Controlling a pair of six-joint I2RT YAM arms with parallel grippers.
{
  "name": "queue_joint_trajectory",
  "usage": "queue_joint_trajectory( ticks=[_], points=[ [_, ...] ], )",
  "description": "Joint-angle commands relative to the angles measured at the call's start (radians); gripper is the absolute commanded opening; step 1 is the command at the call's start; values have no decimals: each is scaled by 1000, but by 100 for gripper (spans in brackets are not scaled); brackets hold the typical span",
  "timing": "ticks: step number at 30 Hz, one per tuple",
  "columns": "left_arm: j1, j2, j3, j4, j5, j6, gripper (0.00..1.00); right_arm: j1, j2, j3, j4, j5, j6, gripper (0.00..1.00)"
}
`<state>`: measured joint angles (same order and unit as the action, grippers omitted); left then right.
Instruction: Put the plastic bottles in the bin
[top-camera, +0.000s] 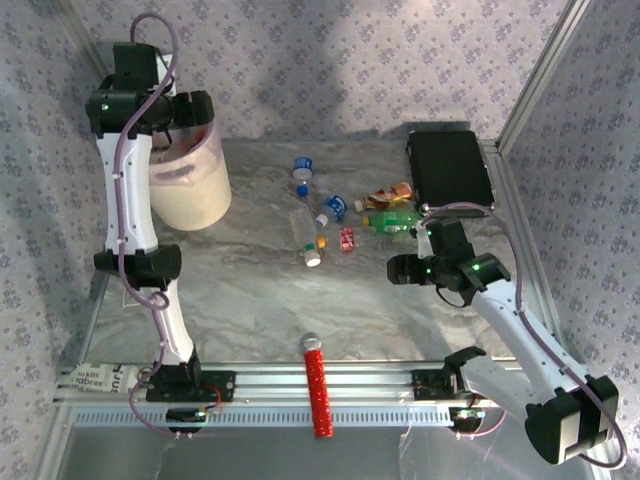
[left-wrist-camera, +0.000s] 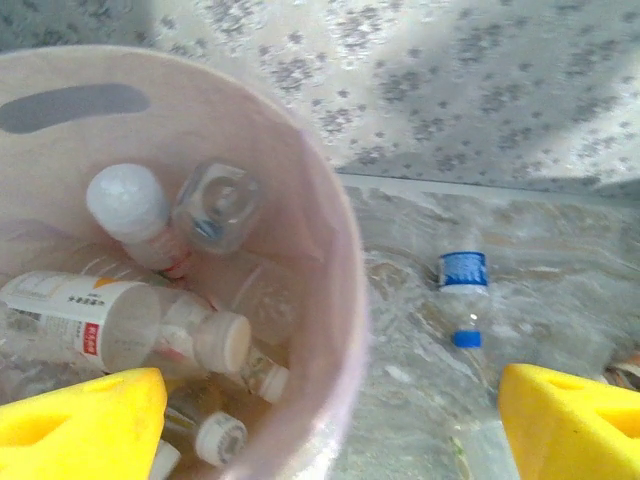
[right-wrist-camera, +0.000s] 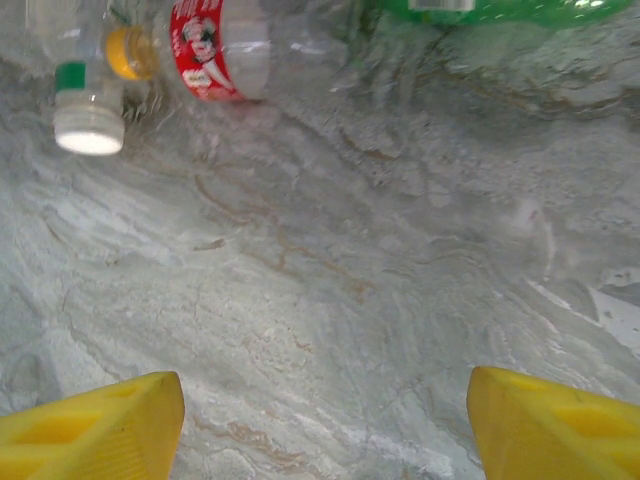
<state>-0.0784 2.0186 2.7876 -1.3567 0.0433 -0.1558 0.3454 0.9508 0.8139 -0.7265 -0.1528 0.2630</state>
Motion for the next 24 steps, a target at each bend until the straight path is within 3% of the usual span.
queue_joint_trajectory(
  ticks=[1, 5, 11, 17, 24],
  points=[
    [-66, -85, 0, -54, -32, 48, 87, -26, -29, -4, 6, -13, 43, 77],
    [-164, -179, -111, -5, -98, 58, 88, -25, -24, 12, 3, -23, 65, 77],
    [-198, -522, -747, 409, -66, -7, 86, 12, -4, 35, 24, -38, 118, 78],
    [-220, -687, -1053, 493, -30, -92, 85, 163, 83, 79, 62, 61, 190, 77],
    [-255, -915, -1477, 662, 34, -270, 86, 364, 327, 197, 121, 146, 222, 74]
  ],
)
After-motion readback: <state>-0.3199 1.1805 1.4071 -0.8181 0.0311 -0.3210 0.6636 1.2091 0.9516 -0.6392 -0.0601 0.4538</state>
